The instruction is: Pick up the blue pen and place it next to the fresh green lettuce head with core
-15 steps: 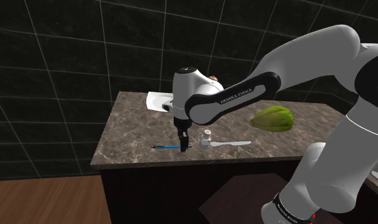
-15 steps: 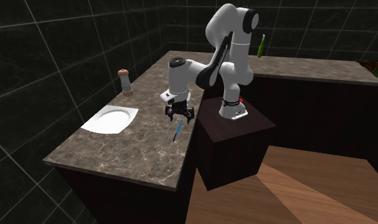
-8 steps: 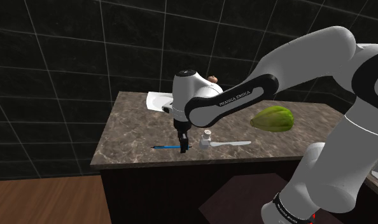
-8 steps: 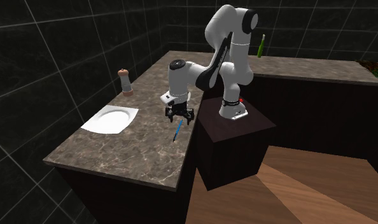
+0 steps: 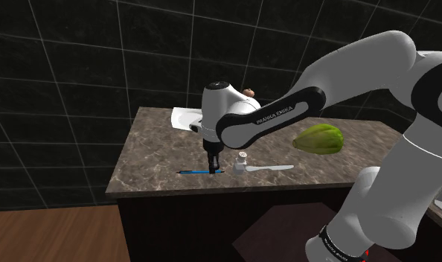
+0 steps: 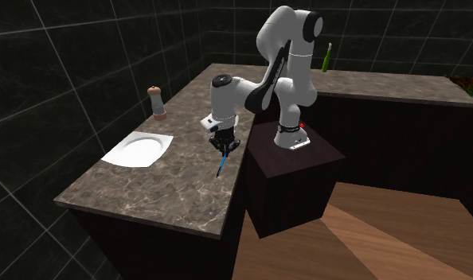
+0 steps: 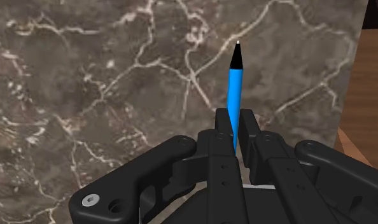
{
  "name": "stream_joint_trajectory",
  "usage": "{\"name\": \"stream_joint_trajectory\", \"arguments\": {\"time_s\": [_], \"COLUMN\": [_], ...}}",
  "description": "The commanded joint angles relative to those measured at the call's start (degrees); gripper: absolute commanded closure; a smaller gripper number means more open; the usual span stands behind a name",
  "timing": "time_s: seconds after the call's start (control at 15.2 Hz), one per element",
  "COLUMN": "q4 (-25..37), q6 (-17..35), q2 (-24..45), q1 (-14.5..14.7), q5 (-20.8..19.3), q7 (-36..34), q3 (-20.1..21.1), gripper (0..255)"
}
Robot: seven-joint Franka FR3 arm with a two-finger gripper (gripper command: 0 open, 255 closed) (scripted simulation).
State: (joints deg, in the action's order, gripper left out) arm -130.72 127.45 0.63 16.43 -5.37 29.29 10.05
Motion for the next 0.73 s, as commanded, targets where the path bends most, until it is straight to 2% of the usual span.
{"name": "stream_joint_trajectory", "arguments": {"time_s": [0.0, 0.13, 0.66], "q4": [0.00, 0.00, 2.76], "q6": [0.00, 0.01, -6.06], "q2": [0.00, 0.01, -3.40], "q1": [0.00, 0.00, 0.02], "q5": [0.00, 0.00, 1.07], "q7": [0.00, 0.00, 1.07], "q3": [0.00, 0.00, -0.01], "gripper": [255, 255, 255]}}
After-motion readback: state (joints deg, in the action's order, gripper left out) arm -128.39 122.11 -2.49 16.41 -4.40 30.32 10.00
